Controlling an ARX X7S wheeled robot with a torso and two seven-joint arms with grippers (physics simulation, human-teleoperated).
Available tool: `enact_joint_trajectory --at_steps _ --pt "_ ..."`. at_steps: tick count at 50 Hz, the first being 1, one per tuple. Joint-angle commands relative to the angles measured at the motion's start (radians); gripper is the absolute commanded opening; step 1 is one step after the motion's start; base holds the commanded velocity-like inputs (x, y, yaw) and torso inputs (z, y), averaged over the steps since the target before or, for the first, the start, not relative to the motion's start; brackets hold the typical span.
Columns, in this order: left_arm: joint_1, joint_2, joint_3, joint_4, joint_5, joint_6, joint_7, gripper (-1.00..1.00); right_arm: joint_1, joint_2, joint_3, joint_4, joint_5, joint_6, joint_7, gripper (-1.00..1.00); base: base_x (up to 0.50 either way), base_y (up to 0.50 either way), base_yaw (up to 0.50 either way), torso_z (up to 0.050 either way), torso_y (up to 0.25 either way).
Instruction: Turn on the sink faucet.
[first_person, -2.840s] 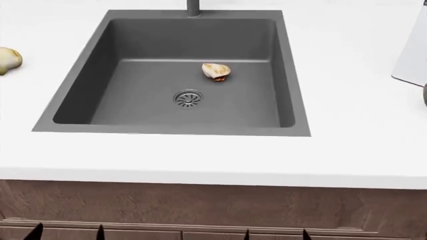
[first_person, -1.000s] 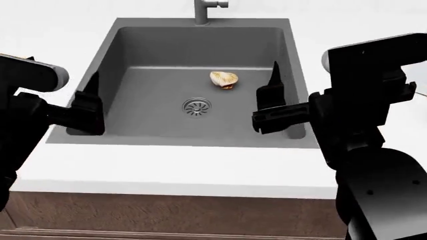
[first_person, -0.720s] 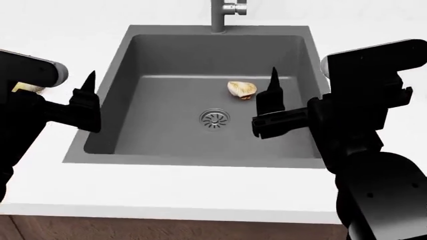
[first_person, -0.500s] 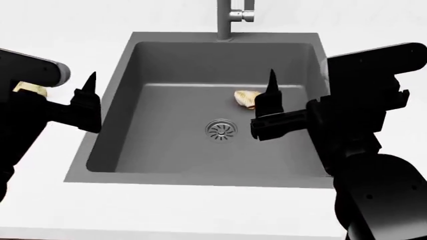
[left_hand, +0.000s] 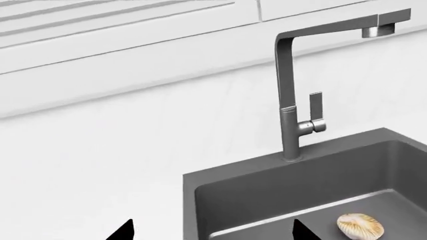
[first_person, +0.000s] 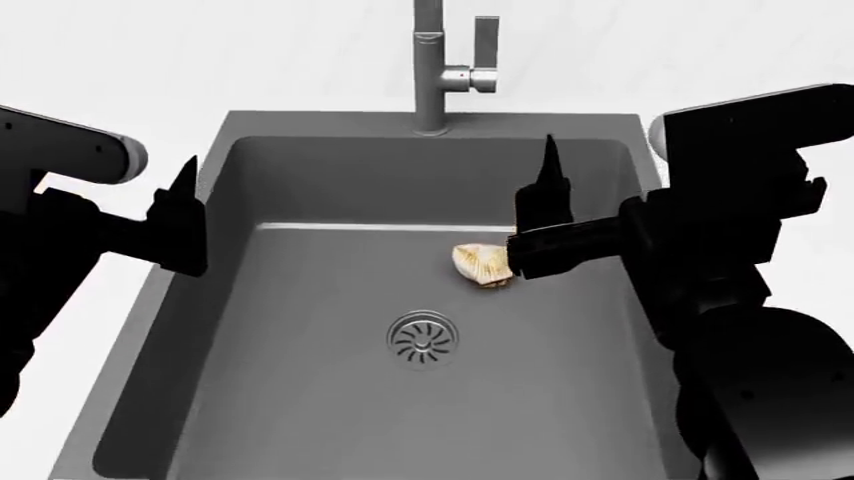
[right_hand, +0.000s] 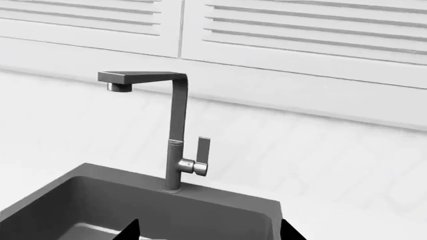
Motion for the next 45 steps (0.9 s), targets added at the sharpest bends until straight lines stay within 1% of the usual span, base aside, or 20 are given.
enact_joint_trajectory --at_steps 1,6,9,12,15,19,21,28,32,33,36,39,40,45 --pt "0.006 -0.004 0.004 -0.006 -0.001 0.006 0.001 1.0 0.004 0.009 -0.008 0.003 0.004 0.014 -0.004 1.0 0.41 -0.06 0.0 0.0 0.0" --pt "0.009 0.0 0.007 -0.013 0.001 0.009 -0.004 1.0 0.025 0.015 -0.026 0.007 0.002 0.033 -0.01 1.0 0.4 -0.05 0.0 0.0 0.0" --pt "0.017 -0.016 -0.003 -0.004 -0.007 0.006 0.004 1.0 0.034 0.012 -0.029 0.008 0.004 0.04 -0.009 1.0 0.4 -0.03 0.0 0.0 0.0" --pt "0.011 -0.015 -0.001 -0.003 -0.008 0.003 0.004 1.0 0.029 0.01 -0.031 0.01 0.004 0.035 -0.01 1.0 0.41 -0.03 0.0 0.0 0.0" --pt "-0.006 0.008 0.003 -0.041 0.0 0.022 -0.002 1.0 0.042 0.005 -0.027 0.021 0.005 0.03 -0.009 1.0 0.4 -0.03 0.0 0.0 0.003" --pt "-0.008 0.019 0.007 -0.053 0.001 0.027 -0.007 1.0 0.051 -0.002 -0.03 0.034 0.003 0.02 -0.011 1.0 0.4 -0.02 0.0 0.0 0.0" --pt "-0.011 0.005 0.0 -0.047 -0.006 0.018 0.001 1.0 0.053 -0.005 -0.032 0.044 0.002 0.013 -0.013 1.0 0.39 0.0 0.0 0.0 0.0" --pt "-0.009 0.011 0.007 -0.057 -0.003 0.025 -0.002 1.0 0.052 -0.007 -0.045 0.061 -0.001 0.008 -0.021 1.0 0.36 0.0 0.0 0.0 0.001" --pt "0.002 0.012 -0.043 -0.039 -0.04 0.02 -0.003 1.0 0.054 -0.009 -0.046 0.068 -0.001 0.008 -0.019 1.0 0.33 0.0 0.0 0.0 0.0" --pt "0.002 0.01 -0.026 -0.043 -0.032 0.018 0.0 1.0 0.054 -0.01 -0.048 0.068 -0.001 0.01 -0.018 1.0 0.23 0.0 0.0 0.0 0.0" --pt "0.004 0.015 -0.036 -0.056 -0.037 0.017 -0.006 1.0 0.055 -0.011 -0.044 0.071 0.001 0.016 -0.011 1.0 0.08 0.0 0.0 0.0 0.003" --pt "0.002 -0.001 0.003 -0.046 -0.008 0.029 -0.001 1.0 0.055 -0.011 -0.044 0.072 0.003 0.016 -0.011 1.0 0.0 0.0 0.0 0.0 0.0" --pt "0.005 -0.002 -0.013 -0.042 -0.021 0.02 -0.001 1.0 0.054 -0.01 -0.045 0.075 0.002 0.014 -0.013 1.0 0.0 0.0 0.0 0.0 0.0" --pt "0.005 0.015 -0.017 -0.059 -0.021 0.033 -0.011 1.0 0.058 -0.011 -0.051 0.086 -0.01 0.018 0.002 1.0 0.0 0.0 0.0 0.0 0.0"
